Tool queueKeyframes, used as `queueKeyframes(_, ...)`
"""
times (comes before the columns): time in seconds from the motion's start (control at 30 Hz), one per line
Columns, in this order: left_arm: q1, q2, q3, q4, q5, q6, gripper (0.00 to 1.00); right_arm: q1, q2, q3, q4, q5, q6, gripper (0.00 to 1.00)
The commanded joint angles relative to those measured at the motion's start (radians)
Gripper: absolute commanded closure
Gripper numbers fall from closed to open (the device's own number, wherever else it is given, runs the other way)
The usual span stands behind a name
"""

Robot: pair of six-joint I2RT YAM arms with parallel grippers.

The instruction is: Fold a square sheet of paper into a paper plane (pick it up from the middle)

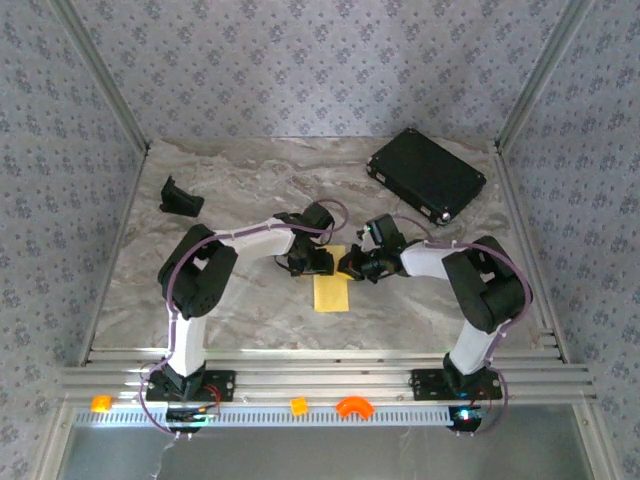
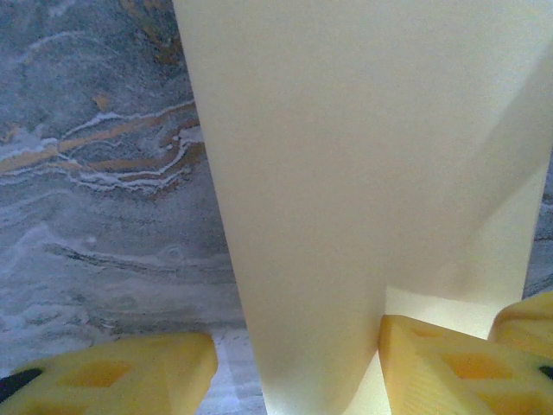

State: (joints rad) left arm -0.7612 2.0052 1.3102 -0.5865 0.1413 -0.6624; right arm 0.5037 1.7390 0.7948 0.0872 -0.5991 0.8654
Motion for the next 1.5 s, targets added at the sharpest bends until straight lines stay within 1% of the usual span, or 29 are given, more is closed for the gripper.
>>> queueKeyframes(0.0, -0.013, 0.21, -0.09, 0.091, 0.005, 0.029, 0.41, 0.011, 0.033, 0.024, 0.009, -0.016, 0.011, 0.99)
queueKeyframes(0.13, -0.012, 0.21, -0.091, 0.093, 0.006, 0.027, 0.41, 0.012, 0.064, -0.006, 0.002, -0.008, 0.001, 0.99)
queueKeyframes(0.23, -0.012, 0.21, -0.092, 0.096, 0.009, 0.025, 0.41, 0.01, 0.075, -0.052, -0.001, 0.021, -0.002, 0.99)
queueKeyframes(0.47, -0.014, 0.18, -0.078, 0.083, 0.021, 0.023, 0.41, 0.004, 0.064, -0.09, -0.059, 0.056, -0.042, 1.0)
queueKeyframes(0.63, -0.013, 0.022, -0.079, 0.072, 0.027, 0.008, 0.38, -0.013, 0.011, -0.091, -0.166, 0.087, -0.113, 1.0)
queueKeyframes(0.77, -0.001, -0.134, -0.072, 0.066, 0.029, -0.003, 0.35, -0.061, -0.032, -0.144, -0.167, 0.05, -0.138, 1.0)
queueKeyframes(0.83, 0.004, -0.203, -0.08, 0.09, 0.053, -0.015, 0.35, -0.087, -0.056, -0.17, -0.163, 0.034, -0.154, 1.0)
queueKeyframes(0.9, 0.01, -0.259, -0.106, 0.156, 0.108, -0.034, 0.42, -0.108, -0.065, -0.183, -0.168, 0.018, -0.171, 1.0)
queueKeyframes(0.93, 0.012, -0.278, -0.123, 0.198, 0.146, -0.046, 0.49, -0.119, -0.067, -0.189, -0.17, 0.014, -0.175, 1.0)
queueKeyframes(1.0, 0.023, -0.293, -0.152, 0.277, 0.226, -0.078, 0.68, -0.132, -0.068, -0.2, -0.162, 0.008, -0.179, 1.0)
queueKeyframes(1.07, 0.03, -0.282, -0.177, 0.371, 0.332, -0.118, 0.84, -0.141, -0.069, -0.206, -0.158, 0.005, -0.177, 1.0)
queueKeyframes(1.1, 0.032, -0.271, -0.187, 0.416, 0.375, -0.144, 0.94, -0.144, -0.071, -0.207, -0.16, 0.009, -0.176, 1.0)
queueKeyframes(1.13, 0.031, -0.26, -0.197, 0.459, 0.411, -0.17, 1.0, -0.145, -0.075, -0.21, -0.159, 0.014, -0.173, 1.0)
queueKeyframes(1.2, 0.032, -0.222, -0.207, 0.539, 0.485, -0.219, 1.0, -0.149, -0.08, -0.212, -0.159, 0.018, -0.173, 1.0)
queueKeyframes(1.3, 0.025, -0.169, -0.214, 0.62, 0.546, -0.271, 1.0, -0.157, -0.083, -0.216, -0.16, 0.018, -0.172, 1.0)
queueKeyframes(1.47, 0.022, -0.111, -0.214, 0.665, 0.573, -0.301, 1.0, -0.163, -0.086, -0.223, -0.16, 0.019, -0.169, 1.0)
